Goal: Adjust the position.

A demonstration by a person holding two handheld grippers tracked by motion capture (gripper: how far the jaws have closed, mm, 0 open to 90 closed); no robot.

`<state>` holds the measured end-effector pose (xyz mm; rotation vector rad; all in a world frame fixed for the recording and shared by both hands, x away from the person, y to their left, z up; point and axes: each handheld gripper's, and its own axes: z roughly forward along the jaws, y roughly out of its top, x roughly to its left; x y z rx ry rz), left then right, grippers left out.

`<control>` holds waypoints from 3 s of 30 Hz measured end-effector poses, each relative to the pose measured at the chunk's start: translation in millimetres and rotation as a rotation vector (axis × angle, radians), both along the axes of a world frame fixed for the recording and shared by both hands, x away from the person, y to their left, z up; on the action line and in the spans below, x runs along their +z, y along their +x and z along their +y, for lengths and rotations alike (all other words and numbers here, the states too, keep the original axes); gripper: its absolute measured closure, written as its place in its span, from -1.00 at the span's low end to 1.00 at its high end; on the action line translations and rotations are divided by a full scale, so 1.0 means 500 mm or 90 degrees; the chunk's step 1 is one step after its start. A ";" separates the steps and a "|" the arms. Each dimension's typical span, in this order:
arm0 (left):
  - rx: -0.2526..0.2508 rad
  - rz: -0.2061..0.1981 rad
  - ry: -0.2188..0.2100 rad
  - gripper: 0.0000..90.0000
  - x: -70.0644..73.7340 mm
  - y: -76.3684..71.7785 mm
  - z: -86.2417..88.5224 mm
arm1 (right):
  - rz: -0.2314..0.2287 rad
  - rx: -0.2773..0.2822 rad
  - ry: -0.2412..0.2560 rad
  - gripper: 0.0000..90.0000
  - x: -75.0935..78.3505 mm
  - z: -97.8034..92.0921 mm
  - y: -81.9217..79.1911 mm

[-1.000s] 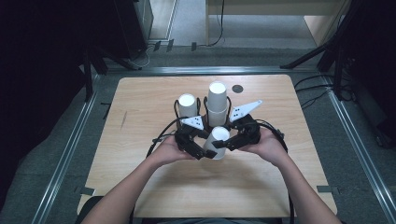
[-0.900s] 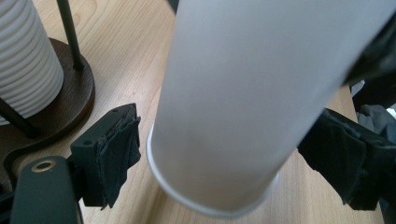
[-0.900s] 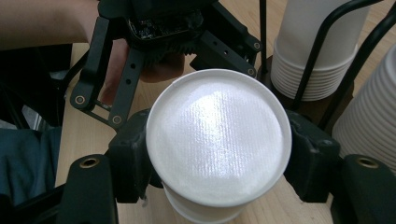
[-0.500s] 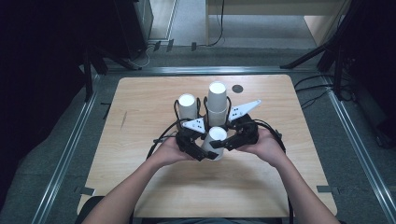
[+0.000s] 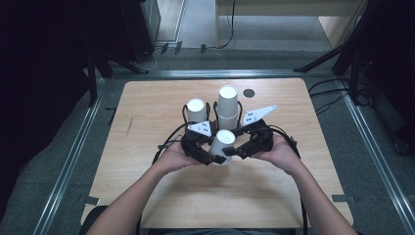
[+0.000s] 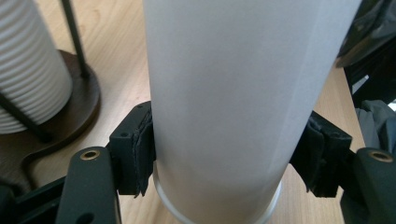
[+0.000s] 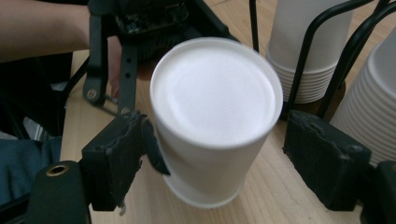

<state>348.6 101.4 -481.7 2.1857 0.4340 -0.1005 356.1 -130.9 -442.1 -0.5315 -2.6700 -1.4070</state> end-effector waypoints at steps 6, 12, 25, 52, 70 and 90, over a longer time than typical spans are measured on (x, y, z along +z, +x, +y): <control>0.009 -0.007 0.044 -0.30 0.016 0.005 0.014 | 0.010 0.007 -0.023 -0.55 -0.012 -0.007 0.001; 0.011 0.001 0.083 -0.30 0.023 0.009 0.020 | 0.002 0.012 -0.040 -0.53 -0.024 -0.005 -0.004; -0.013 0.005 0.124 -0.30 0.049 0.030 0.026 | -0.015 0.008 -0.067 -0.49 -0.037 -0.011 -0.010; -0.134 -0.018 0.234 -0.31 0.012 0.005 -0.042 | -0.017 0.053 -0.071 -0.40 -0.035 0.019 -0.010; -0.116 -0.003 0.199 -0.69 0.011 0.005 -0.035 | -0.010 0.072 -0.069 -0.23 -0.021 0.015 -0.015; -0.042 -0.003 0.082 -0.82 0.017 0.015 -0.006 | -0.012 0.043 -0.029 -0.24 -0.022 -0.008 -0.008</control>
